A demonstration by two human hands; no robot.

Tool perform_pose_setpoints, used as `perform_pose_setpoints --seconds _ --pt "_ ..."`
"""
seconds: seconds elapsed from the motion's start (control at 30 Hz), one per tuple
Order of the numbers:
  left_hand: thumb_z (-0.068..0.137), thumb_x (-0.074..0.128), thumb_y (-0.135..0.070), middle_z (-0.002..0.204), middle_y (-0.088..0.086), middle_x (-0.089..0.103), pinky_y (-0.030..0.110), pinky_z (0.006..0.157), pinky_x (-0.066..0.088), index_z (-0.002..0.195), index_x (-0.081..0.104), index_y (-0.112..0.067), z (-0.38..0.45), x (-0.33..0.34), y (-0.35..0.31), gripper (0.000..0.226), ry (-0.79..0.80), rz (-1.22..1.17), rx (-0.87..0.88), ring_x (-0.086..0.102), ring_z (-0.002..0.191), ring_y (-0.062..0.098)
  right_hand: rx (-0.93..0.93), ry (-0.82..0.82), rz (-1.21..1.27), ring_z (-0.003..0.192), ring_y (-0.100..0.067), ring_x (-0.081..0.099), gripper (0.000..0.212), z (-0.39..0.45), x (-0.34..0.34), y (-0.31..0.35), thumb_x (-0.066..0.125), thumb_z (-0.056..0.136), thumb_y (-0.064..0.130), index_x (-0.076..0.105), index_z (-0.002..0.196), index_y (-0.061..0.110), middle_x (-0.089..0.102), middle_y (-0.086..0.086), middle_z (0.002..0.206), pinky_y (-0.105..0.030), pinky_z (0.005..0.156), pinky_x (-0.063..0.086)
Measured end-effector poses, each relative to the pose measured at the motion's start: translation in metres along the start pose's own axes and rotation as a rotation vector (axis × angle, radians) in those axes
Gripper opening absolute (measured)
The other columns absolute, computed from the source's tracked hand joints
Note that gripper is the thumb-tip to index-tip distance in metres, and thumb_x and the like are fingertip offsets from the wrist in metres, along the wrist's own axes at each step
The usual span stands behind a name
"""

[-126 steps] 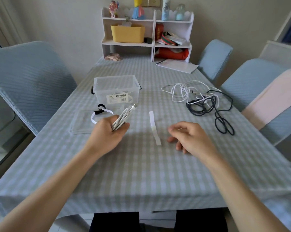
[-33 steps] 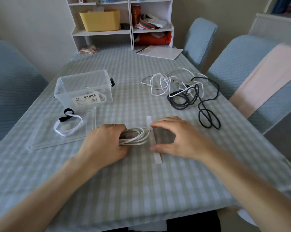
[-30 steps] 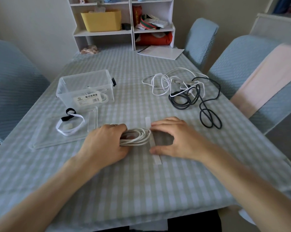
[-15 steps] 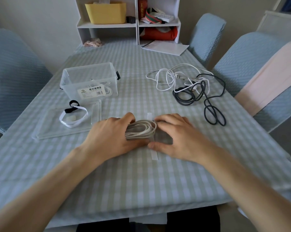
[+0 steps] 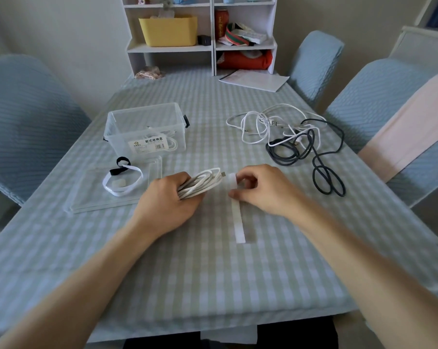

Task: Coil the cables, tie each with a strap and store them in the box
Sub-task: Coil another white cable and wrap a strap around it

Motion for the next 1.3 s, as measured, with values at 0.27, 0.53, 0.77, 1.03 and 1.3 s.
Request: perform_pose_setpoints --seconds 0.27,0.53,0.77,1.03,1.3 --pt "0.089 0.068 -0.030 0.041 -0.012 0.043 0.017 0.041 0.032 0.064 0.049 -0.013 -0.002 -0.013 0.005 0.036 -0.022 -0.168 -0.102 0.040 0.041 0.008 0.150 -0.287 0.505 0.052 -0.009 0.059 0.012 0.005 -0.024 -0.005 0.073 0.086 0.013 0.064 0.078 0.009 0.062 0.003 0.060 -0.027 0.055 0.049" --pt "0.088 0.068 -0.029 0.041 -0.011 0.042 0.017 0.041 0.033 0.065 0.049 -0.010 -0.002 -0.020 0.002 0.035 -0.061 -0.177 -0.106 0.039 0.042 0.009 0.366 -0.368 0.599 0.041 -0.014 0.051 0.008 -0.017 -0.021 -0.025 0.058 0.084 0.010 0.063 0.090 0.013 0.059 -0.002 0.063 -0.025 0.043 0.044" --pt "0.086 0.067 -0.034 0.050 -0.004 0.050 0.019 0.043 0.034 0.065 0.051 -0.013 -0.004 -0.024 0.004 0.034 -0.100 -0.098 -0.137 0.049 0.050 0.011 0.310 -0.273 0.825 0.069 -0.023 0.074 0.008 -0.030 -0.008 -0.010 0.061 0.088 -0.002 0.066 0.086 0.004 0.070 -0.007 0.070 -0.026 0.057 0.057" --pt "0.074 0.060 -0.075 0.070 -0.008 0.052 0.033 0.063 0.035 0.085 0.048 -0.022 -0.008 -0.017 -0.007 0.055 -0.015 0.224 -0.032 0.049 0.071 0.022 0.037 0.099 0.526 0.061 -0.011 0.067 0.037 -0.054 0.014 0.020 0.063 0.088 -0.004 0.067 0.111 0.025 0.076 0.002 0.092 -0.023 0.061 0.055" --pt "0.083 0.066 -0.048 0.076 -0.002 0.059 0.032 0.059 0.034 0.102 0.055 -0.020 -0.009 -0.012 -0.014 0.035 0.039 0.353 0.112 0.064 0.084 0.033 -0.100 -0.085 0.280 0.077 -0.005 0.065 0.020 -0.039 -0.021 0.009 0.075 0.085 0.014 0.073 0.103 0.023 0.073 0.008 0.088 -0.016 0.073 0.047"
Point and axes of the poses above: each hand's wrist, its own z-axis towards the middle knuckle, its own x-axis out of the palm, y = z × x, the point moved 9 cm from there along z, towards the middle knuckle
